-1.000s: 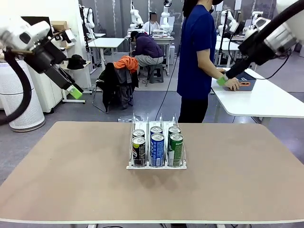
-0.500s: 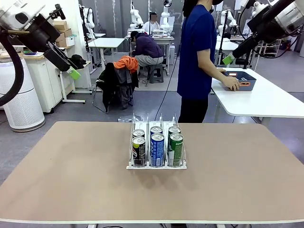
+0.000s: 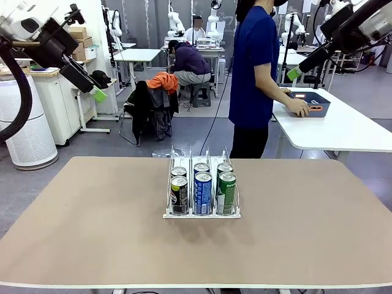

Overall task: Fill the beverage cans into the dispenser.
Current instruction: Pick up the Ionic drink handed by the human.

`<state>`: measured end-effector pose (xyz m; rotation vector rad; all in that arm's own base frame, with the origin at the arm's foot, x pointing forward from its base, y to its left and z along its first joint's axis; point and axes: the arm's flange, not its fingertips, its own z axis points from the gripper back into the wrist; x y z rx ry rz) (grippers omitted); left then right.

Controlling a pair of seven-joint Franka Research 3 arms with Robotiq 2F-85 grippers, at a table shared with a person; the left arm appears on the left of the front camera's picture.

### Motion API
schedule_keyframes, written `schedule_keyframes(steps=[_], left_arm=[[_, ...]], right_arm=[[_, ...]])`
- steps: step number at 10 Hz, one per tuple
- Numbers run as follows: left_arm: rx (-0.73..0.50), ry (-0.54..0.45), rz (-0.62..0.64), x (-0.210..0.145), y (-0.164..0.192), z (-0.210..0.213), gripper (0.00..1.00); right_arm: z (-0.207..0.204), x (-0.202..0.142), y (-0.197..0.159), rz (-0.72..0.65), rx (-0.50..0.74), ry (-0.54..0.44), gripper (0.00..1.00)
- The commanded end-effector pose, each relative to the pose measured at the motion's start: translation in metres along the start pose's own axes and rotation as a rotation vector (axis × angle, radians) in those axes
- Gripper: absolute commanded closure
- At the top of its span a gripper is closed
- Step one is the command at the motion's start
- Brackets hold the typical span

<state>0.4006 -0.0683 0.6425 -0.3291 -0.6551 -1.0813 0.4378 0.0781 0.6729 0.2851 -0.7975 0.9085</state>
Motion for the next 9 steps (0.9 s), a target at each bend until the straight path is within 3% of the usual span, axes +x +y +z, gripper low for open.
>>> schedule_keyframes(steps=[1,3,5,9], left_arm=[[-0.018,0.012,-0.012,0.001,0.005,0.001,0.0],[-0.018,0.012,-0.012,0.001,0.005,0.001,0.0],[-0.018,0.012,-0.012,0.001,0.005,0.001,0.0],[-0.018,0.012,-0.012,0.001,0.005,0.001,0.0]], right_arm=[[0.002,0.003,-0.004,0.011,0.033,0.017,0.0],[0.0,0.0,0.0,0.001,0.011,0.005,0.0],[0.013,0.01,0.015,-0.003,-0.037,0.082,0.0],[0.048,0.022,0.04,-0.04,-0.022,0.101,0.0]])
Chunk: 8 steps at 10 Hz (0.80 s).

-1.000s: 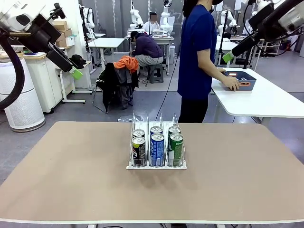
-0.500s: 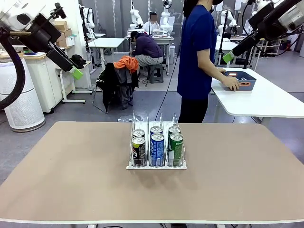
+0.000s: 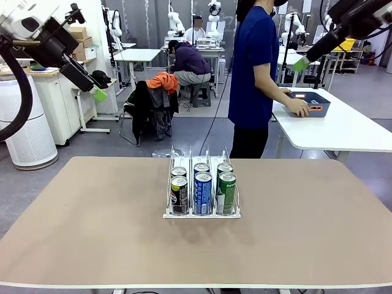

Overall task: Fill the beverage cans into the dispenser.
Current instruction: Pick up the Ionic drink handed by the human.

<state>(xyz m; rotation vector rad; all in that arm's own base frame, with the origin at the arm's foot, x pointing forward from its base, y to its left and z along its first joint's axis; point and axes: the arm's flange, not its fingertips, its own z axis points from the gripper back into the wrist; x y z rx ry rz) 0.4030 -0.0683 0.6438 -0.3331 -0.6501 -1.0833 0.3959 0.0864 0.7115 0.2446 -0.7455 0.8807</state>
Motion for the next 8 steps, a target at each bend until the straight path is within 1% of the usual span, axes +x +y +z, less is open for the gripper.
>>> schedule_keyframes(steps=[1,4,6,7,8], left_arm=[[-0.012,0.01,-0.012,-0.001,0.002,0.001,0.0],[-0.012,0.01,-0.012,-0.001,0.002,0.001,0.0],[-0.012,0.01,-0.012,-0.001,0.002,0.001,0.0],[-0.012,0.01,-0.012,-0.001,0.002,0.001,0.0],[-0.012,0.01,-0.012,-0.001,0.002,0.001,0.0]], right_arm=[[0.018,0.007,0.007,-0.034,0.008,0.038,0.0],[0.04,0.011,0.005,-0.035,0.008,0.021,0.0],[0.041,0.01,0.002,-0.022,0.0,0.025,0.0],[0.042,0.01,0.006,-0.018,0.007,-0.007,0.0],[0.042,0.01,0.006,-0.018,0.007,-0.007,0.0]])
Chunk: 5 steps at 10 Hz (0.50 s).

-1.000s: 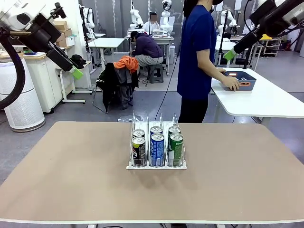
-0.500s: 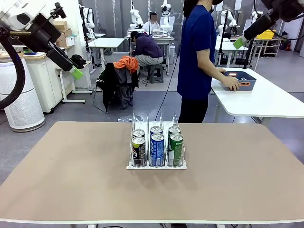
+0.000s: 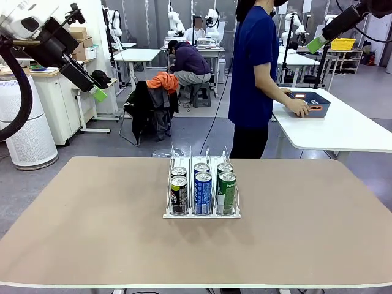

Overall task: Fill the beverage cans into the dispenser.
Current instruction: Pick up the Ionic drink handed by the human.

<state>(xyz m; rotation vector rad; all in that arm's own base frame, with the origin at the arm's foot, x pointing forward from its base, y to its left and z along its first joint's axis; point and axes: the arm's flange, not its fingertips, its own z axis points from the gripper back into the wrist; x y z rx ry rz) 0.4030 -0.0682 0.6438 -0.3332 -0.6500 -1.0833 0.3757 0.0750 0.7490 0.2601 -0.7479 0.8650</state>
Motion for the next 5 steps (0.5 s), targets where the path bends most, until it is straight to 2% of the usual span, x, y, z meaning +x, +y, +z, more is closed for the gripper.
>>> schedule_keyframes(steps=[1,5], left_arm=[[-0.012,0.01,-0.012,-0.001,0.002,0.001,0.0],[0.033,-0.01,0.111,0.025,-0.011,0.025,0.0]], right_arm=[[-0.001,0.0,0.001,0.0,0.001,0.001,0.0],[-0.001,0.0,0.001,0.0,0.001,0.001,0.0]])
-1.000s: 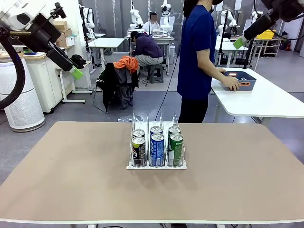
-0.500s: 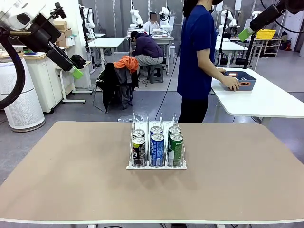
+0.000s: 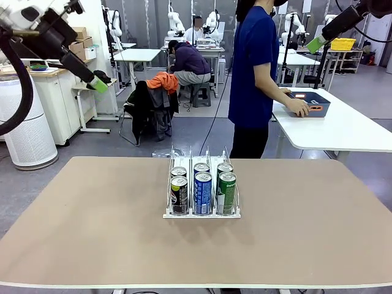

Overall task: Fill the beverage cans into the dispenser.
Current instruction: Pick up the Ionic drink handed by the human.

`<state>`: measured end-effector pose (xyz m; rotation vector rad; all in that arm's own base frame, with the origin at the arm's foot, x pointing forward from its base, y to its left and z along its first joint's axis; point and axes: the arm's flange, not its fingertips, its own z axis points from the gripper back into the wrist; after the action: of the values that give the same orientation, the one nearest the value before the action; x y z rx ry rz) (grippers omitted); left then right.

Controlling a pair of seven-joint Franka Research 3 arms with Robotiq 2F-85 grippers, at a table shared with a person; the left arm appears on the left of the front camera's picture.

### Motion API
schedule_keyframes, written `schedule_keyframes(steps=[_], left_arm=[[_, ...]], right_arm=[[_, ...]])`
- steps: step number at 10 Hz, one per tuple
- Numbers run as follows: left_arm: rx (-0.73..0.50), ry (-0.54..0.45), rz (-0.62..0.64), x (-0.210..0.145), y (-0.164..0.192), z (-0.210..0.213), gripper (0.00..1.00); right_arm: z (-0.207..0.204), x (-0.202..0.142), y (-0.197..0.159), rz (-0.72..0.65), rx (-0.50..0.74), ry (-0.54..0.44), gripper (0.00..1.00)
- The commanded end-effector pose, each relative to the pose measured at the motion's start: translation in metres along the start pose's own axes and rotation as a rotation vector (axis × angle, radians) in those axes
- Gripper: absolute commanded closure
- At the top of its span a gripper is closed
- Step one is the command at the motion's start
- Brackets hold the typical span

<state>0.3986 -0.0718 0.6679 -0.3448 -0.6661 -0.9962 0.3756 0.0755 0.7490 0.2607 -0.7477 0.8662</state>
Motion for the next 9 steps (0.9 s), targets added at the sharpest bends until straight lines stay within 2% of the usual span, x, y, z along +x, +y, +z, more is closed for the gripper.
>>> schedule_keyframes(steps=[1,5,9], left_arm=[[-0.003,-0.007,0.041,0.017,-0.013,0.016,0.0],[0.03,-0.08,0.077,0.035,-0.023,0.047,0.0],[0.053,-0.107,0.008,0.037,-0.033,0.065,0.0]], right_arm=[[-0.001,0.0,0.001,-0.001,0.0,0.001,0.0],[-0.001,0.0,0.001,-0.001,0.0,0.001,0.0],[-0.001,0.0,0.001,-0.001,0.0,0.001,0.0]])
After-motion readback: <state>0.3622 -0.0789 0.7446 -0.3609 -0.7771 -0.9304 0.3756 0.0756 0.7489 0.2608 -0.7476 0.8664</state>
